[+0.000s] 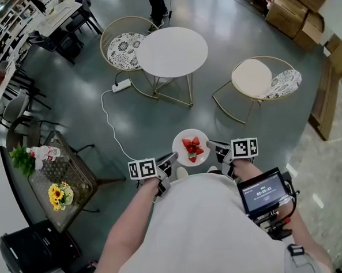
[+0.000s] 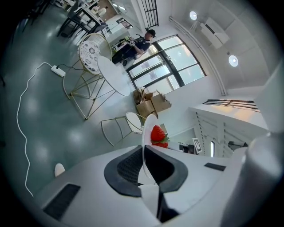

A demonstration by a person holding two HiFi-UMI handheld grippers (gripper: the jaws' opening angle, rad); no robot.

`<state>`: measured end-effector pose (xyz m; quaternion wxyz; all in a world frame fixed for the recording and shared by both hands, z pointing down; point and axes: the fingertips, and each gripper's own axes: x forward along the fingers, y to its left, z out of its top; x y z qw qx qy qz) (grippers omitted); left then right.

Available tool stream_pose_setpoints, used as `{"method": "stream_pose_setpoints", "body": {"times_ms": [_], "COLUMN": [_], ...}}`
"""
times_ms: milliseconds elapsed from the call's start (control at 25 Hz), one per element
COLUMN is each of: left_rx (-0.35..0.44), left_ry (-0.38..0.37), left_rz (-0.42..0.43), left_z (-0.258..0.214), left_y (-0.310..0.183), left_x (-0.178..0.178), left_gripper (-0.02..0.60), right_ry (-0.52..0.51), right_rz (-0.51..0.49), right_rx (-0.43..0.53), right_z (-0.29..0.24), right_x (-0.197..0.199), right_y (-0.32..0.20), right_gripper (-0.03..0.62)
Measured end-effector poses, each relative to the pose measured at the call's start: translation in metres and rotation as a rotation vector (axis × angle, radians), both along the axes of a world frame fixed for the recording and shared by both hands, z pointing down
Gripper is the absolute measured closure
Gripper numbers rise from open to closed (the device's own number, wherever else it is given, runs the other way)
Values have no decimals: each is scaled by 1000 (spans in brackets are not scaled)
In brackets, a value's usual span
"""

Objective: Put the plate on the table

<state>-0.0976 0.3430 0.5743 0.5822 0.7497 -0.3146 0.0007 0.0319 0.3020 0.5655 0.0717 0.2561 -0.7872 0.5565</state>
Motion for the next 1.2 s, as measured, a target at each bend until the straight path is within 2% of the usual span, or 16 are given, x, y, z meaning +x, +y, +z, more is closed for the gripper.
{"method": "stream_pose_setpoints", "body": {"times_ms": [200, 560, 920, 1200], "left_rx": [2, -2, 0, 10], "left_ry": [-5, 13, 14, 11], "left_rz": [-18, 18, 50, 42], "left_z": [3, 8, 5, 3], "left_y": [-5, -7, -15, -26], "left_x": [-3, -2, -6, -20], "left_gripper": [568, 568, 568, 568], "right_ry": [38, 78, 89, 91], "right_rz": [36, 66, 87, 75], "right_rx": [-2, -11, -11, -1], "right_z": [5, 8, 6, 4], "right_x": [0, 1, -2, -17], "right_y": [-1, 0, -4, -15], "right_gripper": [566, 566, 566, 566]}}
